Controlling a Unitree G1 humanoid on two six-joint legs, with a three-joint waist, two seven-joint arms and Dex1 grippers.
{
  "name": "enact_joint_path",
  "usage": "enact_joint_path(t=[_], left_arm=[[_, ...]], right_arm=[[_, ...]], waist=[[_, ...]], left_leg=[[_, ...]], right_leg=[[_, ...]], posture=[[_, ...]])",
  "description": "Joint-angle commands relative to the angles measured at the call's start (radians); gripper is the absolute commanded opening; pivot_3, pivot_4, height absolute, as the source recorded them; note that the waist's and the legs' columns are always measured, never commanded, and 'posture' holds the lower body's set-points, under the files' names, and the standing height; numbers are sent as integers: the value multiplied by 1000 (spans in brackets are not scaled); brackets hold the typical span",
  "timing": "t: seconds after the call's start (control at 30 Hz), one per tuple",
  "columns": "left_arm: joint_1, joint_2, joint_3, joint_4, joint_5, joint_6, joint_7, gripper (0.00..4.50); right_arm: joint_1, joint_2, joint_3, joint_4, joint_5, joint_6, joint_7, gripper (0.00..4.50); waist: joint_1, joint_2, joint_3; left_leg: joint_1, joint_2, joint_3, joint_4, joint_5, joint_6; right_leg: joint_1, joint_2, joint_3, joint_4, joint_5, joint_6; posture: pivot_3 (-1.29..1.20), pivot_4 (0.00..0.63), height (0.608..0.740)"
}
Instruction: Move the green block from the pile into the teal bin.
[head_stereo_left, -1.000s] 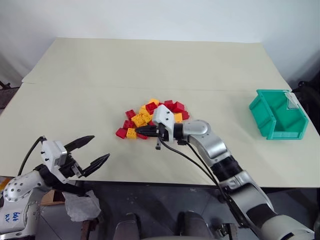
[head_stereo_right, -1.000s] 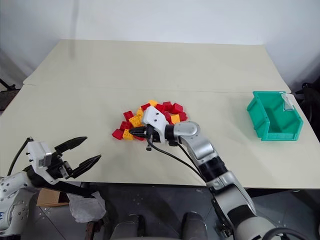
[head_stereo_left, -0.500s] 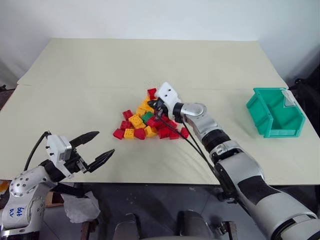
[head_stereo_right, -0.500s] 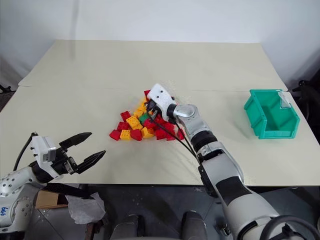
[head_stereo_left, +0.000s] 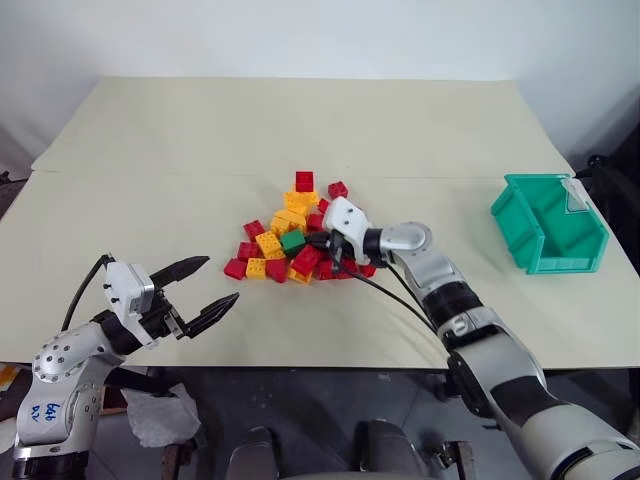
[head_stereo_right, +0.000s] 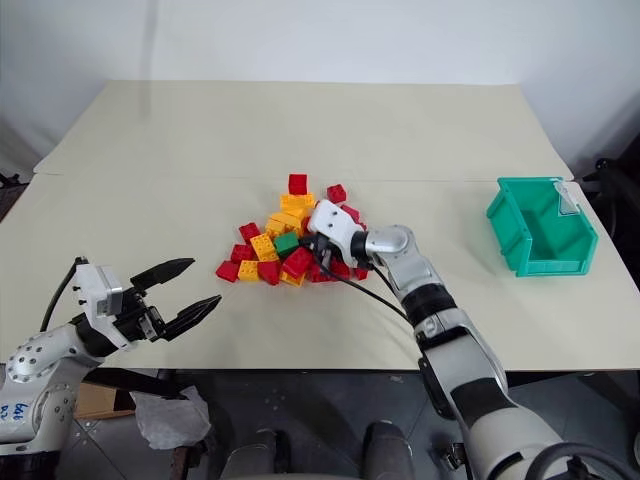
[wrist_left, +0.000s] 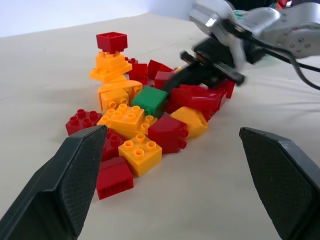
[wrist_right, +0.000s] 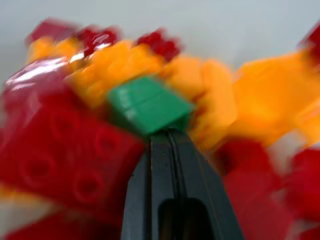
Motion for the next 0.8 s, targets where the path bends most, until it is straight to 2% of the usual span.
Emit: enact_joint_path(t=[0.03,0.17,0.33,0.43,0.57,0.67,0.8], left_arm=[[-1,-6,2,-20,-2,-8,3,4500],[1,-8,-1,-24,-3,-7,4,4500],[5,4,11,-22,-7,-7,-2,4500],[18,16,35,-16,-10,-11,-9,4500],[36,21,58,-7,-21,3,-9,4500],[42,12,78,12,-10,-11,3,4500],[53,6,95,25,-7,-29,5,4500]], right_arm=[[64,-74,4,-172,20,92,69,18],[89,-117,-8,-264,46,154,95,18],[92,-178,-84,-317,112,173,110,18],[145,-264,-159,-404,227,220,209,18],[229,-367,-251,-443,312,254,254,18],[280,-402,-326,-440,343,259,213,540],[365,-468,-393,-425,372,246,236,1836]], waist=[[7,0,0],[13,0,0],[16,0,0],[24,0,0],[29,0,0],[25,0,0],[25,0,1]], left_leg=[[0,0,0,0,0,0],[0,0,0,1,0,0],[-1,0,2,1,0,0],[-1,0,4,-1,0,0],[-2,0,5,-1,-1,1],[-1,0,6,-1,-1,1],[-1,0,9,-1,0,1]], right_leg=[[0,0,0,0,0,0],[0,0,0,0,0,0],[-2,0,2,0,0,0],[-4,0,3,0,0,0],[-5,0,3,-1,0,0],[-5,0,4,-1,0,0],[-7,0,7,0,0,0]], posture=[[0,150,740],[0,150,740],[0,150,740],[0,150,740],[0,150,740],[0,150,740],[0,150,740]])
